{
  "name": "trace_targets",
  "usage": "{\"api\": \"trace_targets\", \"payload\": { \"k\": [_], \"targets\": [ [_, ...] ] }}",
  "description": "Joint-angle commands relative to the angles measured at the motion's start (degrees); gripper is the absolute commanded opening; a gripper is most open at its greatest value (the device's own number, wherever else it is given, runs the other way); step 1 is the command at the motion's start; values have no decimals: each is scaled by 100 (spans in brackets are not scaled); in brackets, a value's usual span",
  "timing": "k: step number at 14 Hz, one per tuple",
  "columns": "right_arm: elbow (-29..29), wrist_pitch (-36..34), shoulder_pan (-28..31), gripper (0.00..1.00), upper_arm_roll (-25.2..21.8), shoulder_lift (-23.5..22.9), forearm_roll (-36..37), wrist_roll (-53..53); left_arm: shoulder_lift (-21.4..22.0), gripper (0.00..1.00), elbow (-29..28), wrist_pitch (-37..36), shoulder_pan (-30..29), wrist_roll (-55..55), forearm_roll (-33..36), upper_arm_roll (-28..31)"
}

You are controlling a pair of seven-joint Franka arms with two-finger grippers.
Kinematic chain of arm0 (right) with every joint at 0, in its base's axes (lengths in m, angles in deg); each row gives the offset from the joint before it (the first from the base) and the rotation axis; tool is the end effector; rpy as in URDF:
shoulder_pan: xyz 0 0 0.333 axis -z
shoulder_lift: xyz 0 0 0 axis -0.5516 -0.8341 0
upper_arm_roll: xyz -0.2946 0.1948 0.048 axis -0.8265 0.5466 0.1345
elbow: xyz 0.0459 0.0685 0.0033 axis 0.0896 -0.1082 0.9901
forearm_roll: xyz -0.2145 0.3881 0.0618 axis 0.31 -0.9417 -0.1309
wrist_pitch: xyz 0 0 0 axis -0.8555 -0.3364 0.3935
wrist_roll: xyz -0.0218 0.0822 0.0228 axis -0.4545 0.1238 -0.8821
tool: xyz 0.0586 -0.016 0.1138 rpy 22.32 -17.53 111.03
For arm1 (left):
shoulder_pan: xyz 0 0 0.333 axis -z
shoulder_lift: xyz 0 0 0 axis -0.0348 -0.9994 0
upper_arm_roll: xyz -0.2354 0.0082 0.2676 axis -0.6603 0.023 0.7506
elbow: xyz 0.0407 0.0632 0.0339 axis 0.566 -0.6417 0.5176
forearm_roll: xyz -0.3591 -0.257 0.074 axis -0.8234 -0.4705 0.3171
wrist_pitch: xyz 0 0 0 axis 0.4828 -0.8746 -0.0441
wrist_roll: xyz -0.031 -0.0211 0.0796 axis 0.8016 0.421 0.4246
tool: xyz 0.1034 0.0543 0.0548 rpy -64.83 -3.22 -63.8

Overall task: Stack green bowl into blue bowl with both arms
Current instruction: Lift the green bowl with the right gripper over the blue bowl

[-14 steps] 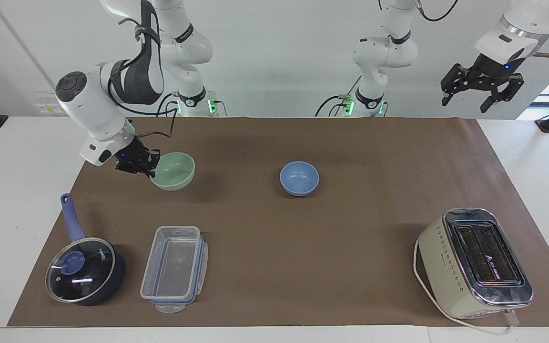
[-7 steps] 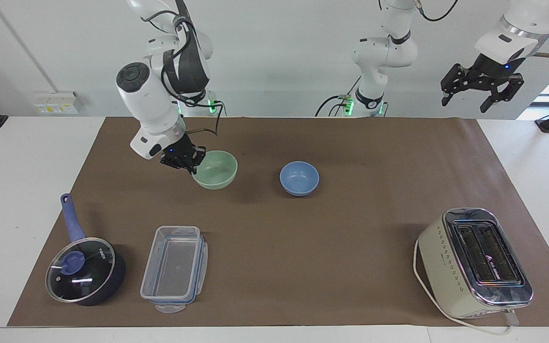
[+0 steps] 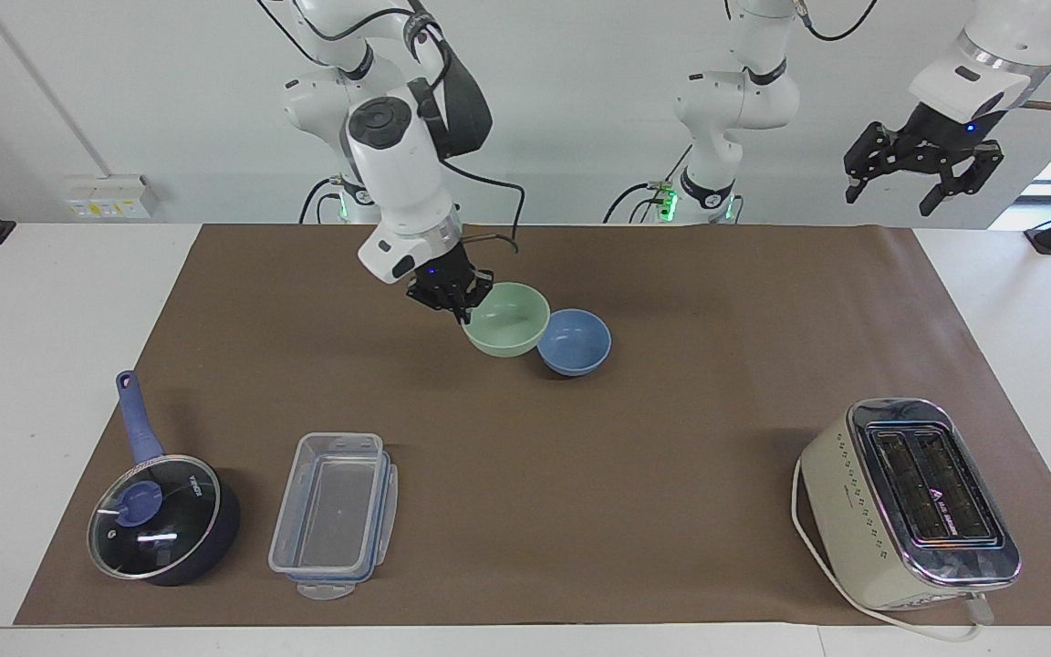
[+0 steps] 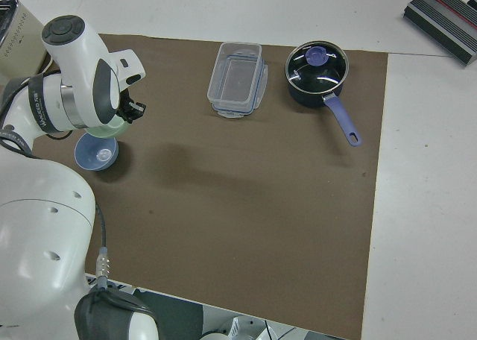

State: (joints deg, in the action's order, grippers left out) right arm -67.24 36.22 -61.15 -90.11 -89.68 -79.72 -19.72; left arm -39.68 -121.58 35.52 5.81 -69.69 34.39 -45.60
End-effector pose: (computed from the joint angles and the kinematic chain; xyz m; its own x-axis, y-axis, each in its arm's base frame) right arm 0.5967 0.2963 0.4638 0.9957 -0.0924 0.0103 -0.0890 -0.9795 -0.1806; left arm 0.5771 -0.0207 0.7160 0.9609 -0.2765 -0.0135 -0.2760 -0.9607 0.0305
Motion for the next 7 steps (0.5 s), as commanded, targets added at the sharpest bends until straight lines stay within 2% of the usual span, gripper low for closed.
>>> {"api": "trace_targets", "payload": {
  "k": [1,7],
  "targets": [
    [305,218,-395,0,-37,-383,-82,-583,114,100,-103,-35,-86,28,56,-69],
    [358,780,-1003,0,-37,-814,-82,-1103,114,100,-103,-35,-86,28,48,-69]
  ]
}}
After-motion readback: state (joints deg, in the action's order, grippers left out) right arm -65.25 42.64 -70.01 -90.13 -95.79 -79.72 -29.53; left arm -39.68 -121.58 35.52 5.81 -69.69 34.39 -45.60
